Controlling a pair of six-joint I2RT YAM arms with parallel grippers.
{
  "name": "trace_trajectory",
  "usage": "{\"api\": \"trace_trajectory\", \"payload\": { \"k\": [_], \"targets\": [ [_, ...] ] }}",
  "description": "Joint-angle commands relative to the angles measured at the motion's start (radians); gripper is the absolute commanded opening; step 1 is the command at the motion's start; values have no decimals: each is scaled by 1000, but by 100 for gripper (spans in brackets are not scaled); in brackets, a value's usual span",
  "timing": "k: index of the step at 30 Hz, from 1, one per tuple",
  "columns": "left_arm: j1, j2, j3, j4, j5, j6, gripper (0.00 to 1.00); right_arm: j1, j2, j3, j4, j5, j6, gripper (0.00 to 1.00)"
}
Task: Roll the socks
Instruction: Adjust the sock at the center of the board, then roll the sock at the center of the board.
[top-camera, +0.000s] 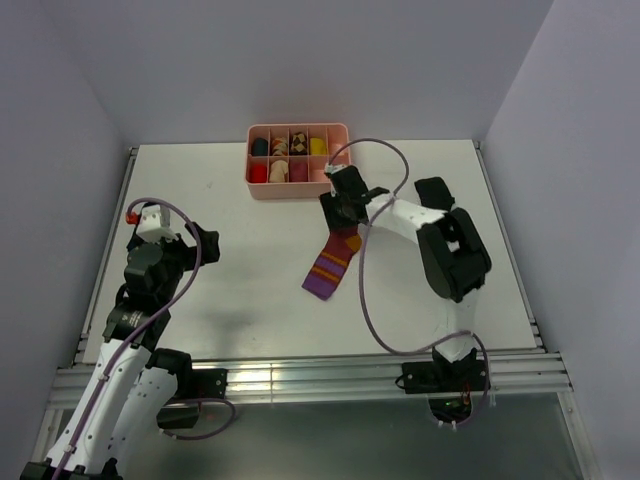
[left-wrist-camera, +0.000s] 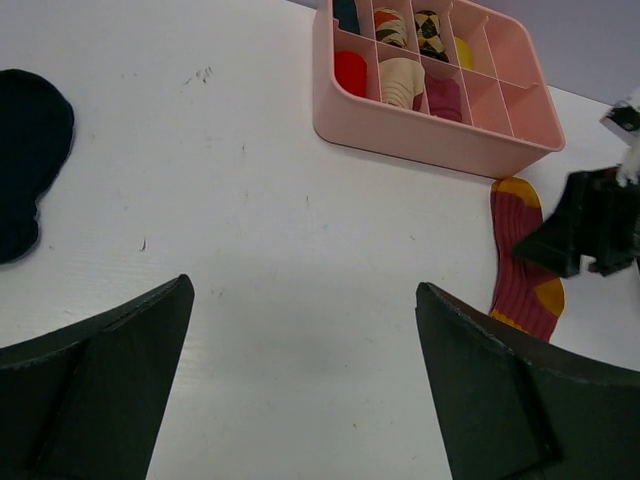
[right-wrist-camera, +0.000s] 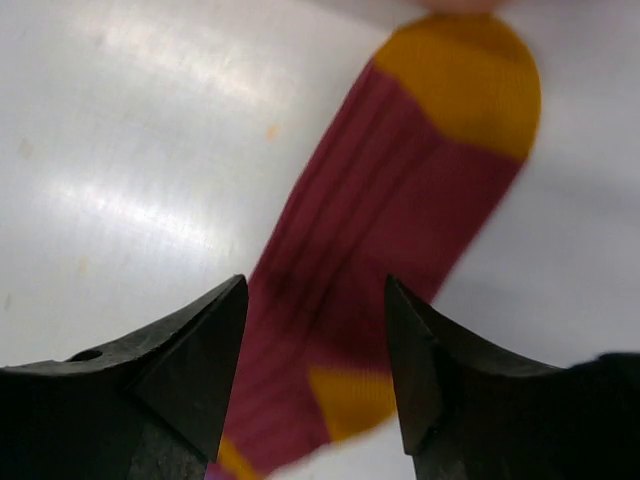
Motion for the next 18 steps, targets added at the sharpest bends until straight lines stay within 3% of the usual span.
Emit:
{"api": "trace_trajectory", "payload": {
  "k": [1,5,10,18],
  "targets": [
    [-2,-8,9,37,23,3,99,90,-270,-134,90,47,-77,66],
    [-2,-14,12,30,17,3,99,213,-495,-321,125,107,-93,75],
    [-1,-27,16,20,3,0,100,383,-623,-542,173,189,-91,85],
    [-1,-50,15,11,-10,1,100,607,-600,-601,134,299,-33,77]
  ]
}}
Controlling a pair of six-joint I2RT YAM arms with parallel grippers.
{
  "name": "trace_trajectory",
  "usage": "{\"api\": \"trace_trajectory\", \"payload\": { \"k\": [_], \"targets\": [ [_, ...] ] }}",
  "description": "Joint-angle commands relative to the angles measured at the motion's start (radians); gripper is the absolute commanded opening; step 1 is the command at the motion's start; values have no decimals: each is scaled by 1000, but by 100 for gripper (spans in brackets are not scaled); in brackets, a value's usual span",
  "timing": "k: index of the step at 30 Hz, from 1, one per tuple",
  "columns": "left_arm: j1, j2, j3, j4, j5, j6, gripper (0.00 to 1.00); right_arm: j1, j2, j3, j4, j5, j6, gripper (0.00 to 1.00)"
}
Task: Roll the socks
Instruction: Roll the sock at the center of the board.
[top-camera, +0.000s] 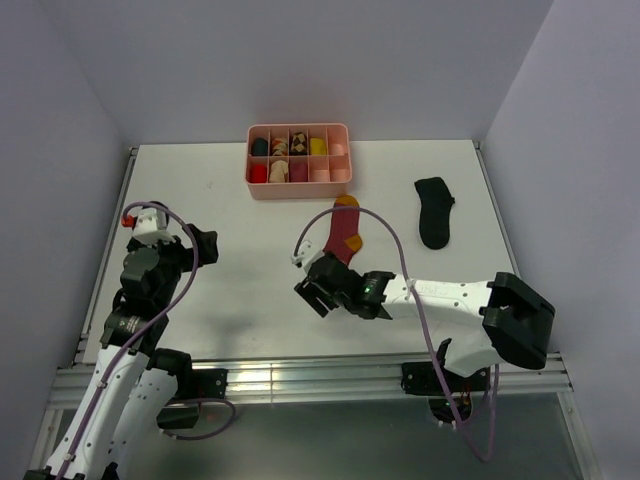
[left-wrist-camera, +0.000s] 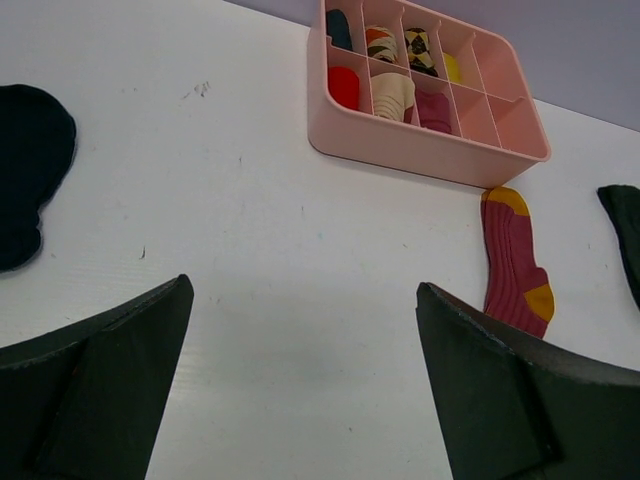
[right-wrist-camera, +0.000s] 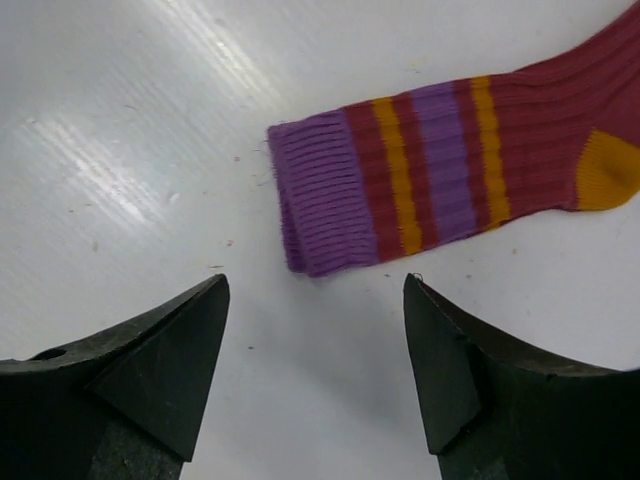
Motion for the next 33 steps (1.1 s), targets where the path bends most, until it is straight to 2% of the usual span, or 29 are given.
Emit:
{"api": "trace_trajectory", "payload": {
  "k": [1,5,11,22,33],
  "targets": [
    [-1,-13,15,15,-11,1,100,63,29,33,8,84,39,75],
    [-1,-15,15,7,-20,1,100,101,156,96,-33,175,88,71],
    [-1,-21,12,10,-15,0,99,101,248,135,-39,207,120,70],
    [-1,-22,13,7,-14,1,99,37,341,162,70,45,81,69],
    [-1,-29,10,6,-22,3,100,15,498,343,90,-70,18,65]
  ]
}}
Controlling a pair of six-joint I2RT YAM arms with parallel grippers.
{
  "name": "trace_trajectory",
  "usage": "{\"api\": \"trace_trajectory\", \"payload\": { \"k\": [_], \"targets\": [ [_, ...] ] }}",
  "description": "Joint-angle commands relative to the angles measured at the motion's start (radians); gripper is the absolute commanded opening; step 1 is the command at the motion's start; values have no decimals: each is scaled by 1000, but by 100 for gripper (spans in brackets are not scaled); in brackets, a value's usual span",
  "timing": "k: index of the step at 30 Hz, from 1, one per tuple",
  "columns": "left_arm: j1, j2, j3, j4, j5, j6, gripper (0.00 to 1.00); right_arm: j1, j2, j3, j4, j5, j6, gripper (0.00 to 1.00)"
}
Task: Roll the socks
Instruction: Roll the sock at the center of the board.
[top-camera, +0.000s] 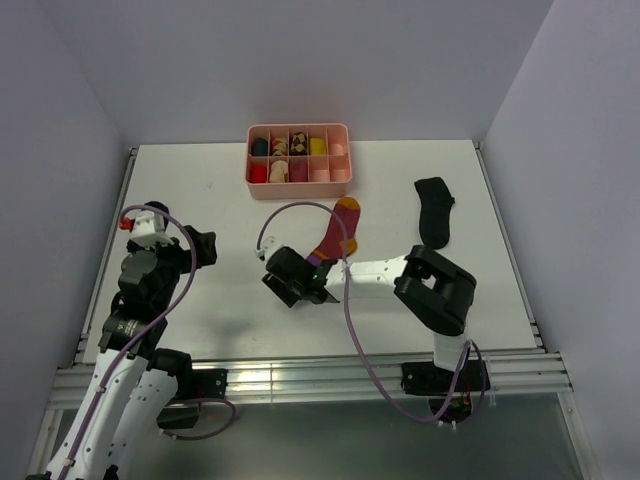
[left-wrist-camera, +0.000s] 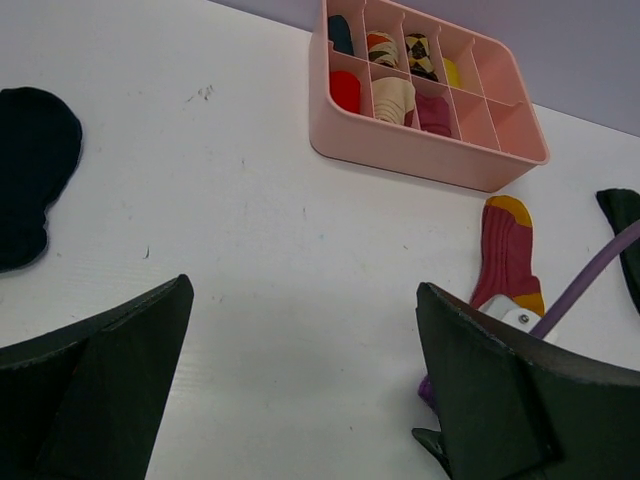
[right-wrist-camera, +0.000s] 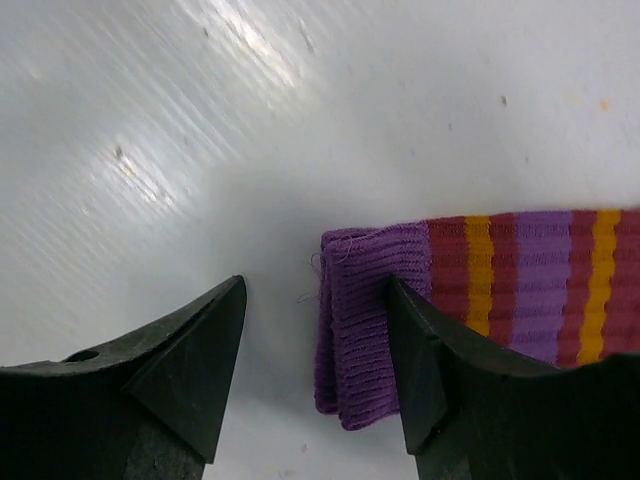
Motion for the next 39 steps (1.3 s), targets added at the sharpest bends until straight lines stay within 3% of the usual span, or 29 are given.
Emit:
{"api": "trace_trajectory", "payload": {
  "k": [1,6,17,39],
  "targets": [
    [-1,6,12,22,-13,3,99,-4,62,78,15,-48,-31,65],
    [-1,19,15,16,-16,5,99,-6,22,113,-5,-30,-48,67],
    [-2,5,13,20,-7,5,99,0,-162,-60,-11,-16,-22,69],
    [-1,6,10,16,-10,5,99,32,-52,-72,75,11,-119,67]
  ]
}}
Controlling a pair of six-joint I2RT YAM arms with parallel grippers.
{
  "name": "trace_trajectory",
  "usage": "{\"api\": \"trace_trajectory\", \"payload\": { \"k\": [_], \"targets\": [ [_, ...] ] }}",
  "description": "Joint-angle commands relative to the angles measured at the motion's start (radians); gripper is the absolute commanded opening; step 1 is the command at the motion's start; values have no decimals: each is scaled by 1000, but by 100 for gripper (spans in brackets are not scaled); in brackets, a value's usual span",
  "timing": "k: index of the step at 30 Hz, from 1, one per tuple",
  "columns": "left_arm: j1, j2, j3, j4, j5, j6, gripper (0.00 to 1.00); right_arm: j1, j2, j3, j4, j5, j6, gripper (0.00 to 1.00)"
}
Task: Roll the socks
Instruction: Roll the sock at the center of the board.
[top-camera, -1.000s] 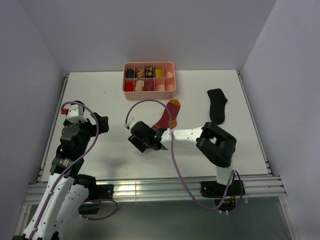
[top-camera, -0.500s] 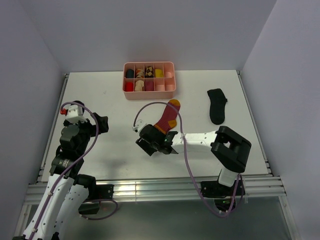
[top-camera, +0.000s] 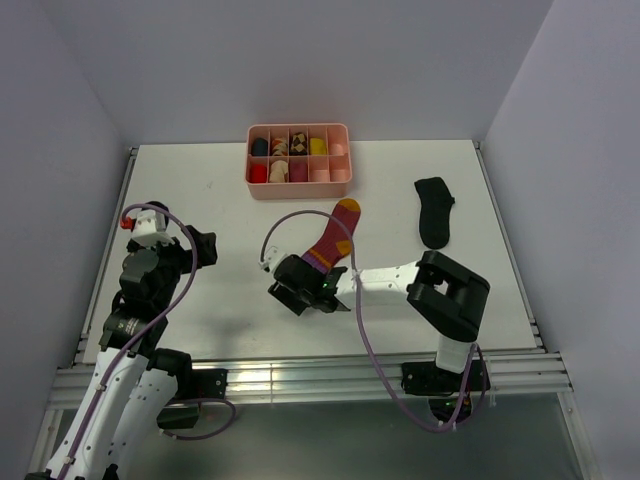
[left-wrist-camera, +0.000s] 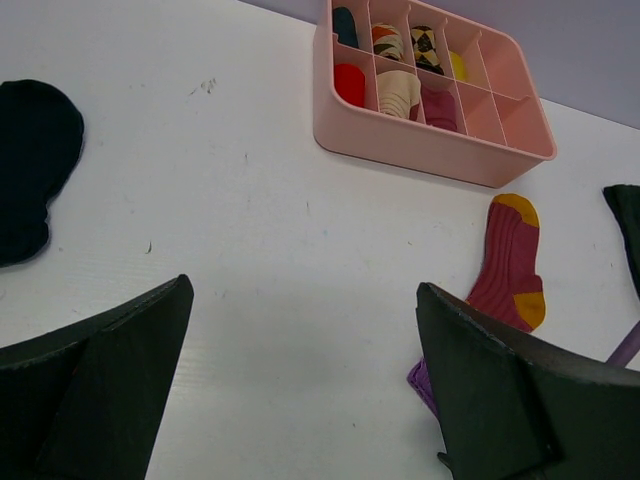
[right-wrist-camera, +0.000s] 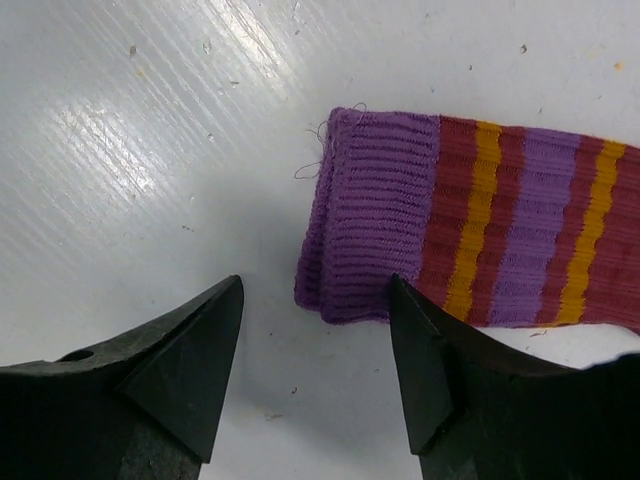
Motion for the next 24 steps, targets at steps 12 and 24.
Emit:
{"api": "trace_trajectory", "payload": {
  "k": [12,24],
  "targets": [
    [-1,4,12,24,-7,5,100,12,88,20,63,69,-45,59],
    [-1,16,13,25,-1,5,99,12,160,-20,16,98,52,53]
  ]
}}
